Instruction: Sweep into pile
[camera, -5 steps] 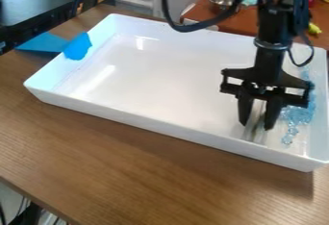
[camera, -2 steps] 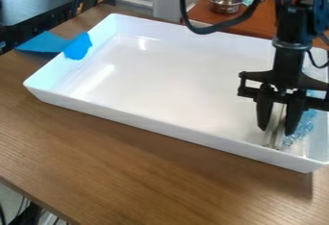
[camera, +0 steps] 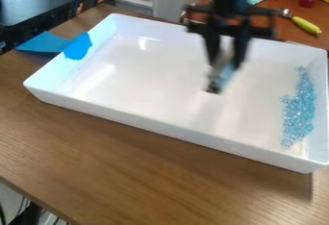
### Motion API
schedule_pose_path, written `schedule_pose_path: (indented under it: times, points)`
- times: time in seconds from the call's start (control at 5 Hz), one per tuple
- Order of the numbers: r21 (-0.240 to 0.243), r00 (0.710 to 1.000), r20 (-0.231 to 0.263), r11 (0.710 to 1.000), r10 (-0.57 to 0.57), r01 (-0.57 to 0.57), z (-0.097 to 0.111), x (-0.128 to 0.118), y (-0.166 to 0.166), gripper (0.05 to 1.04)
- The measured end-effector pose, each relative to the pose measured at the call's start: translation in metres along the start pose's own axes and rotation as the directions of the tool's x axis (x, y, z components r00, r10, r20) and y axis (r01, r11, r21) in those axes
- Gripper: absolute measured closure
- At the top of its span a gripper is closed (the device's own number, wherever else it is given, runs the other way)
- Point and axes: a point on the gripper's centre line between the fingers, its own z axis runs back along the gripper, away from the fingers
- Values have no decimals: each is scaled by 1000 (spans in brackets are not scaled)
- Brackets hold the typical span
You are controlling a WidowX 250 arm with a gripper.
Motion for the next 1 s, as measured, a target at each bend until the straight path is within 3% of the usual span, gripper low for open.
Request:
schedule_pose_path:
  times: [0.4, 0.6, 0.8, 1.0]
  points:
    - [102, 996, -1, 990, -93, 93, -7, 5, 92, 719]
    - [123, 991, 48, 985, -127, 121, -16, 8, 140, 719]
    - [136, 994, 58, 987, -96, 88, -29, 10, 188, 719]
    - [124, 995, 85, 991, -51, 40, -33, 12, 201, 658]
